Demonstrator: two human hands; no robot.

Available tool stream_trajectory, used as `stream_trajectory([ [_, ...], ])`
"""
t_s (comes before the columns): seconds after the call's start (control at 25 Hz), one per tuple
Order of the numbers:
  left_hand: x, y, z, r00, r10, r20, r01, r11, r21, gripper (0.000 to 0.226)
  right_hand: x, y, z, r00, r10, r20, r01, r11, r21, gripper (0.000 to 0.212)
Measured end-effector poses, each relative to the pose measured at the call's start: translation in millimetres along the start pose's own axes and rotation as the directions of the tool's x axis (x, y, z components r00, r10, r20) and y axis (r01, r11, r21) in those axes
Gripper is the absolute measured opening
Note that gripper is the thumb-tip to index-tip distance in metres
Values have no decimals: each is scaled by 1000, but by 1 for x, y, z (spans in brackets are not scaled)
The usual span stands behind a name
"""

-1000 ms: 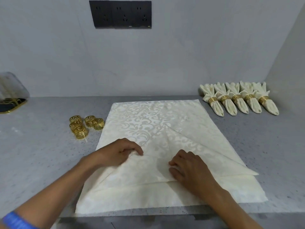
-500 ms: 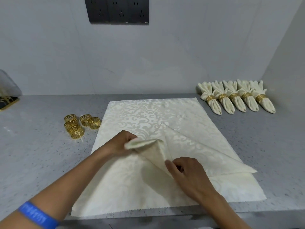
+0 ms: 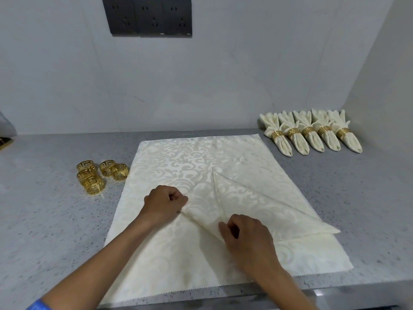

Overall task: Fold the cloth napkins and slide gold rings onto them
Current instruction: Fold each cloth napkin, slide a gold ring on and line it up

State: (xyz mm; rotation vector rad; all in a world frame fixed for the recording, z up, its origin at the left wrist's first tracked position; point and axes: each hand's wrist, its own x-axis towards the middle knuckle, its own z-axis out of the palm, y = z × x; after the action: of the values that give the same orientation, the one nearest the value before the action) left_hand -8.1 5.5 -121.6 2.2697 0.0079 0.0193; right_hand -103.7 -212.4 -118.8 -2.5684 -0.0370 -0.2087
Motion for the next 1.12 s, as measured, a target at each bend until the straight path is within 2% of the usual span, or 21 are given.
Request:
stream_trajectory([
  [0.16, -2, -3, 3, 998, 33, -46, -33, 999, -13, 22, -3, 2, 5, 997, -36, -68, 38, 999, 26, 22],
  [0.32, 2, 0, -2, 999, 0, 33, 3, 998, -68, 14, -4, 5, 12, 992, -56, -110, 53, 998, -29, 28],
  [0.4, 1, 2, -3, 998, 7, 70, -5, 999, -39, 14, -3, 5, 12, 993, -50, -106, 46, 998, -43, 28],
  [0.48, 1, 4, -6, 994, 68, 83, -71, 997, 33, 21, -3, 4, 12, 994, -55, -91, 50, 997, -52, 28],
  [0.52, 3, 6, -6, 983, 151, 102, -163, 980, 118, 30, -2, 4, 11, 996, -51, -74, 47, 997, -59, 27],
  [0.6, 13, 18, -4, 897, 348, 271, -425, 847, 318, 60, -1, 3, 8, 999, -32, -44, 29, 997, -66, 26],
  [0.64, 16, 28, -1, 843, 394, 366, -517, 779, 354, 69, -1, 2, 7, 999, -25, -33, 23, 998, -65, 26],
  [0.68, 18, 37, 5, 810, 391, 437, -550, 764, 337, 70, -1, 2, 6, 1000, -22, -22, 20, 998, -66, 25],
  [0.8, 17, 40, 29, 818, 265, 511, -468, 823, 322, 58, -1, 1, 4, 1000, -22, 5, 23, 996, -82, 25],
  [0.92, 17, 25, 41, 865, 299, 404, -467, 774, 427, 55, 1, 0, 2, 999, -32, 29, 35, 996, -87, 25],
  [1.04, -12, 32, 44, 852, 507, 133, -504, 724, 470, 48, -2, -2, 2, 999, -35, 36, 38, 996, -82, 25],
  [1.12, -52, 40, 50, 842, 539, 5, -486, 756, 439, 35, -2, -2, -9, 993, -35, 110, 34, 999, 15, 21],
])
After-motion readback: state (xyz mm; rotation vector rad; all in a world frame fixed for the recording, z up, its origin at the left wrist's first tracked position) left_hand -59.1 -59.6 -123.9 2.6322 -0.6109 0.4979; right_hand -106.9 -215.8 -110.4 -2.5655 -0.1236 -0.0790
